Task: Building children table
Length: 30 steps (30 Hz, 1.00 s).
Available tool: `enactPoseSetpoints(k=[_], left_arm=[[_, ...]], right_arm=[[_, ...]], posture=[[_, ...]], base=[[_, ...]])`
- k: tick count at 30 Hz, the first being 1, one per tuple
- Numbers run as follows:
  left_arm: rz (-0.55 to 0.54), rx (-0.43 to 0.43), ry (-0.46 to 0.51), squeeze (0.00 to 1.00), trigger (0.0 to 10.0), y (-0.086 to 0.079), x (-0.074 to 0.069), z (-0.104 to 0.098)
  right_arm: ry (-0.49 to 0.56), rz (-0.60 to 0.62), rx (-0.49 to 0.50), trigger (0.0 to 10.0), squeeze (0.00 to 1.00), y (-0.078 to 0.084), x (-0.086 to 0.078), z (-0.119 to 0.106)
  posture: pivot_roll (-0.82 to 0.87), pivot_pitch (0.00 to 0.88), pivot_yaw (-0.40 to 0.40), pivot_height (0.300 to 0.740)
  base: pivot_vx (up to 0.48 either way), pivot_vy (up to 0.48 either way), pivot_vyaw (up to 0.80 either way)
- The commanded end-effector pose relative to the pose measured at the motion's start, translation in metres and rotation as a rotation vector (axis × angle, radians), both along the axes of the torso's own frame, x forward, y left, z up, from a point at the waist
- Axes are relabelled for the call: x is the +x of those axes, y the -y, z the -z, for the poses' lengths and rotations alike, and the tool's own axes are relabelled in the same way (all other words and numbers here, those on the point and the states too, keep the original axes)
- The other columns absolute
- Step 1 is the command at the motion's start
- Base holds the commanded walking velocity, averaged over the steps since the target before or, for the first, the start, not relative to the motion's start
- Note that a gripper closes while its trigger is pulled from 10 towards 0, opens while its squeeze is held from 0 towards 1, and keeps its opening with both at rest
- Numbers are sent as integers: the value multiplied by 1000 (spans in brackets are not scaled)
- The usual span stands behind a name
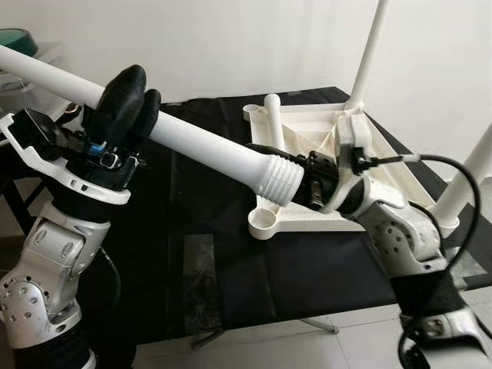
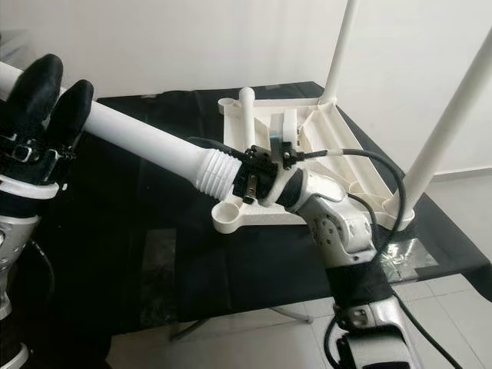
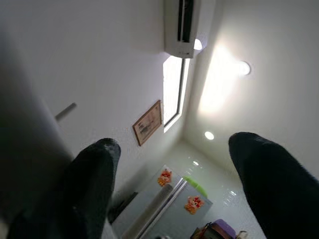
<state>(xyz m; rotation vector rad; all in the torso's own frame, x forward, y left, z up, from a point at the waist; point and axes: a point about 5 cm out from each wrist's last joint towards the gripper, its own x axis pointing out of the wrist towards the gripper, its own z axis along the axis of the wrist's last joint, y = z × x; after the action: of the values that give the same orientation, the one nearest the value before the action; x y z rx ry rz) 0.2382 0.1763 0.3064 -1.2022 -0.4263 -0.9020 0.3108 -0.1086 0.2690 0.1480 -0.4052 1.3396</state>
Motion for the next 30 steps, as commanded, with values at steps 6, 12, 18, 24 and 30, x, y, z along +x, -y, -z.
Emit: enactPoseSetpoints(k=[6,12,18,24,30], left_arm=[[38,32,-66,1000,10000,7,-3,11],[30,43,-84,1000,10000,8,-3,14],[5,24,-108,0,10000,5,4,14],[8,40,-76,0,10000,5,3,8],[-34,19,-74,0,10000,-4,7,4]], right_arm=[[47,316,211,10000,0,19,30,-36],[61,154,193,10000,0,10,14,-38],[75,-106,17,10000,0,-12,-19,-15],[66,-120,-17,10000,0,-14,-21,-9],[53,-138,-31,10000,0,-15,-27,-6]], posture=[[44,0,46,740],[43,0,45,740],[41,0,47,740],[36,0,45,740],[35,0,45,740]], base=[[0,0,0],[0,0,0],[0,0,0],[0,0,0],[0,0,0]])
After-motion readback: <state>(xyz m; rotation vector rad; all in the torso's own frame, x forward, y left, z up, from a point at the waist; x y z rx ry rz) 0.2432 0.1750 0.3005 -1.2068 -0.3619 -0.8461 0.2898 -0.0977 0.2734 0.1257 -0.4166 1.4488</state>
